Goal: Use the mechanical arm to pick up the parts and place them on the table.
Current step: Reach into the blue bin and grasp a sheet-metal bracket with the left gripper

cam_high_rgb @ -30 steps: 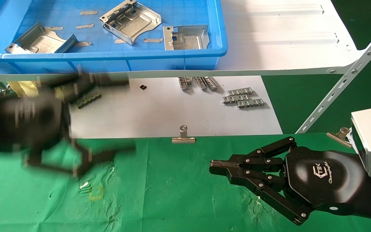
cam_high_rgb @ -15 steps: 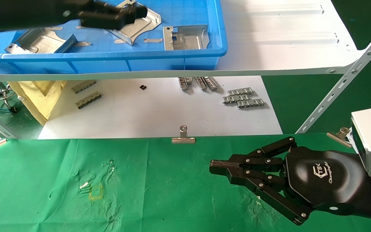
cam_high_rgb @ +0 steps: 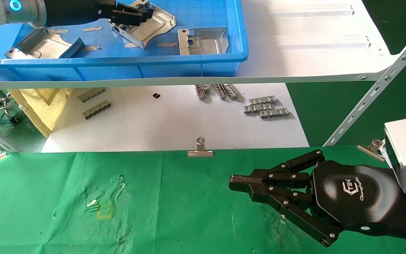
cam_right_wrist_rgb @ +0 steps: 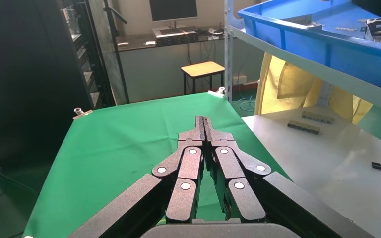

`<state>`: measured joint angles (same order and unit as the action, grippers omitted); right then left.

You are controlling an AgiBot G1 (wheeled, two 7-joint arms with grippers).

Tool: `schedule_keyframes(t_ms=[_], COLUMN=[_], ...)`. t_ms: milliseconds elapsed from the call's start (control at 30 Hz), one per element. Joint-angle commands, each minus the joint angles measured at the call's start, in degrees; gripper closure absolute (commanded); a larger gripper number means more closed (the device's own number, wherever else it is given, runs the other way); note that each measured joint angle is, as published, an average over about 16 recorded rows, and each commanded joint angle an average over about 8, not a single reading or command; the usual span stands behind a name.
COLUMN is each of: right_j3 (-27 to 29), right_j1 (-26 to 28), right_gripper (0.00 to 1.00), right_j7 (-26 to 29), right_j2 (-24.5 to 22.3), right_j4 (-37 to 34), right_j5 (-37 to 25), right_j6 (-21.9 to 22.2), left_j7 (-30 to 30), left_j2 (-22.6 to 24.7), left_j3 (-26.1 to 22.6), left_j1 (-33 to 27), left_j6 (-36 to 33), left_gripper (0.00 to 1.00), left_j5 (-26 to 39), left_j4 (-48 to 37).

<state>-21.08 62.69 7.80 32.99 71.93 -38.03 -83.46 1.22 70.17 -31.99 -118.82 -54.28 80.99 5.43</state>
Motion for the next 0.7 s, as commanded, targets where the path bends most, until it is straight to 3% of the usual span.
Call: schedule_keyframes(t_ms=[33, 167, 233, 267, 700], right_j3=[0.0, 0.0, 0.0, 0.0, 0.0], right_j1=[0.0, 0.0, 0.0, 0.0, 0.0], right_gripper=[0.72, 0.22, 0.03, 0.0, 0.0], right_j7=[0.0, 0.0, 0.0, 0.0, 0.0], right_j2=[0.0, 0.0, 0.0, 0.0, 0.0], right_j4=[0.0, 0.0, 0.0, 0.0, 0.0], right_j5=[0.0, 0.0, 0.0, 0.0, 0.0], right_j6=[0.0, 0.0, 0.0, 0.0, 0.0], left_j7=[0.2, 0.8, 1.0, 1.0, 0.8], left_j2=[0.7, 1.2, 1.3, 1.4, 1.8], left_j3=[-0.5, -0.9, -1.1, -1.2, -1.8], left_j1=[-0.6, -1.2, -1.5, -1.6, -1.9], left_j6=[0.8, 1.6, 1.9, 1.9, 2.2], left_gripper=[1.0, 1.0, 1.0, 1.0, 1.0], left_j5=[0.7, 1.3, 1.6, 1.8, 2.6], left_j4=[-1.6, -3.3, -3.8, -4.0, -5.1])
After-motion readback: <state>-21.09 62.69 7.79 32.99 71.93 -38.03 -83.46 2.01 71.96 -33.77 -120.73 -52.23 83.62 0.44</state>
